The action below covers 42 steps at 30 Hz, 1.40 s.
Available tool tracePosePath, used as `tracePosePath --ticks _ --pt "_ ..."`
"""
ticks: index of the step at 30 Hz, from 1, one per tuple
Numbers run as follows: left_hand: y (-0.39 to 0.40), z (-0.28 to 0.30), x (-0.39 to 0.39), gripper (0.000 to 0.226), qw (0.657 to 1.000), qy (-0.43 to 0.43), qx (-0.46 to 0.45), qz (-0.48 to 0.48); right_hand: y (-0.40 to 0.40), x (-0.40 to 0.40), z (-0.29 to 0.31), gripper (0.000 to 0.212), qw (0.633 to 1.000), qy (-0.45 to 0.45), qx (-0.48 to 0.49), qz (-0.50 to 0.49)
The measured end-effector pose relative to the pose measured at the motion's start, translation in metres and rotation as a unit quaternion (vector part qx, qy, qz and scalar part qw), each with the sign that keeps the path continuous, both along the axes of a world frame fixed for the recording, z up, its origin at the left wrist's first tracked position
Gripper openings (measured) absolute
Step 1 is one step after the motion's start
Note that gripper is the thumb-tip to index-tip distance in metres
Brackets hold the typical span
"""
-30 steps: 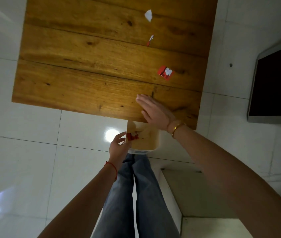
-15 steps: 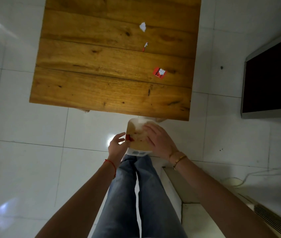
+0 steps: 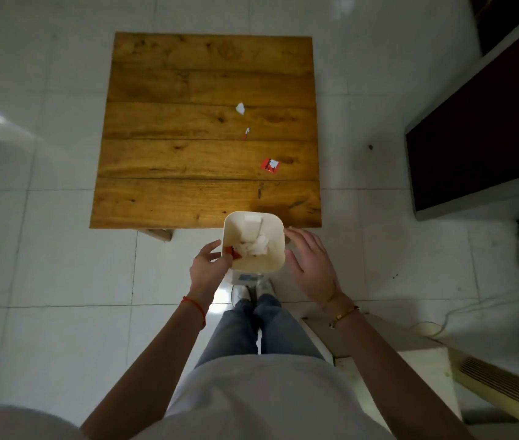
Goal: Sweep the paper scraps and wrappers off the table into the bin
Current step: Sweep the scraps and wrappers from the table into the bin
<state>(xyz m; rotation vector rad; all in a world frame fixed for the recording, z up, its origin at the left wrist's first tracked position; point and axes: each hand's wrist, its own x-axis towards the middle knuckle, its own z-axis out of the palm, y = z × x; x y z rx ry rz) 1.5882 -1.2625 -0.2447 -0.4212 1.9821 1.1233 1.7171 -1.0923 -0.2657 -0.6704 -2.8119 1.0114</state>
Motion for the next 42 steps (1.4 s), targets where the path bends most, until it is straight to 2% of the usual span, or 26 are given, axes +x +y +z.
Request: tracePosePath --ticks 5,10,12,14,21,24,29,33,37,42 --pt "0.003 0.032 0.000 0.075 1.000 -0.011 0.008 -0.026 -0.003 0.010 0.027 0.039 0.998 0.011 -0.012 -0.060" --pt "0.016 0.049 -0.001 0.085 0.998 -0.004 0.018 -0.068 -0.003 0.018 0.045 0.038 0.993 0.027 -0.016 -0.114" --pt "0.024 0.053 0.000 0.083 0.996 0.001 0.023 -0.082 -0.001 0.024 0.051 0.038 0.990 0.029 -0.015 -0.135" --pt "0.032 0.059 0.000 0.071 0.995 0.010 0.024 -0.097 0.002 0.030 0.054 0.039 0.987 0.030 -0.015 -0.159" --pt "0.081 0.073 0.005 0.065 0.990 0.028 0.037 -0.137 0.036 0.049 0.062 0.040 0.978 0.042 0.013 -0.204" --pt "0.112 0.074 0.012 0.048 0.988 0.028 0.035 -0.146 0.066 0.055 0.062 0.043 0.977 0.036 0.007 -0.211" --pt "0.182 0.069 0.028 0.044 0.986 0.017 0.047 -0.162 0.135 0.069 0.062 0.036 0.980 0.036 -0.006 -0.195" --pt "0.245 0.074 0.047 0.036 0.983 0.047 0.038 -0.174 0.207 0.085 0.068 0.035 0.986 0.033 -0.001 -0.165" --pt "0.309 0.080 0.066 0.045 0.980 0.073 0.027 -0.181 0.279 0.101 0.079 0.035 0.990 0.045 0.010 -0.130" --pt "0.368 0.082 0.080 0.059 0.990 0.058 0.047 -0.122 0.352 0.109 0.086 0.036 0.994 0.043 0.005 -0.099"
